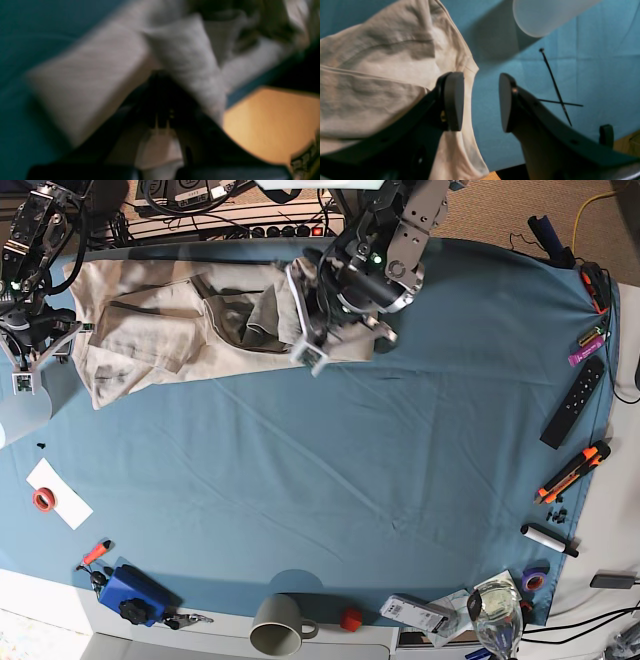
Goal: Fold the T-shirt properly
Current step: 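Lay the shirt end over the body and open the left gripper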
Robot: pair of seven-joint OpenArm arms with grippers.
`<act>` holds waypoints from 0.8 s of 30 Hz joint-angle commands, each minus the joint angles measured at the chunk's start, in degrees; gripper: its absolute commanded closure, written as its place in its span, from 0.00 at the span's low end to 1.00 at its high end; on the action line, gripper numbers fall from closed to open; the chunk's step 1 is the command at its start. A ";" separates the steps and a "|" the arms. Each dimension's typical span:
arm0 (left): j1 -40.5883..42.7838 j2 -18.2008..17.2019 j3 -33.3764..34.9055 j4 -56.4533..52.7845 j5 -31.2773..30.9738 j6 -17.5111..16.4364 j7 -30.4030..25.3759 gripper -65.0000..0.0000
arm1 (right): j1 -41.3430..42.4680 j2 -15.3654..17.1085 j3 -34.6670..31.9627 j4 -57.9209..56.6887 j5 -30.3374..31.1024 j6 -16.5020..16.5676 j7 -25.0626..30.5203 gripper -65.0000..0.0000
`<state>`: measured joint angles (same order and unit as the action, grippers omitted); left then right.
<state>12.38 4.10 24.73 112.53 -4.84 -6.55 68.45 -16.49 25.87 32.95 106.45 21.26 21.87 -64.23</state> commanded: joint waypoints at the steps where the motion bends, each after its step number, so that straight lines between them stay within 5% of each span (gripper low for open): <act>1: -0.50 0.68 0.26 -0.15 -3.21 -1.62 -0.76 1.00 | 0.48 1.44 0.55 0.70 0.11 -0.26 1.29 0.64; 6: -0.48 0.96 0.66 -0.94 -16.85 -5.51 -0.74 1.00 | 0.46 1.44 0.55 0.70 0.11 -0.26 1.25 0.64; 10: -0.48 1.62 4.15 -0.94 -17.84 -7.08 -1.64 1.00 | 0.46 1.44 0.55 0.70 0.13 -0.26 1.27 0.64; 15: -0.50 1.62 9.55 -0.96 -10.03 -6.51 -3.39 1.00 | 0.48 1.44 0.55 0.70 0.11 -0.26 1.22 0.64; 24: -1.09 1.60 9.86 -0.96 7.21 3.13 -6.38 1.00 | 0.46 1.44 0.55 0.70 0.13 -0.26 0.55 0.64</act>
<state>11.38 4.62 34.06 110.72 2.59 -3.20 63.07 -16.51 25.87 32.95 106.45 21.23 21.85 -64.47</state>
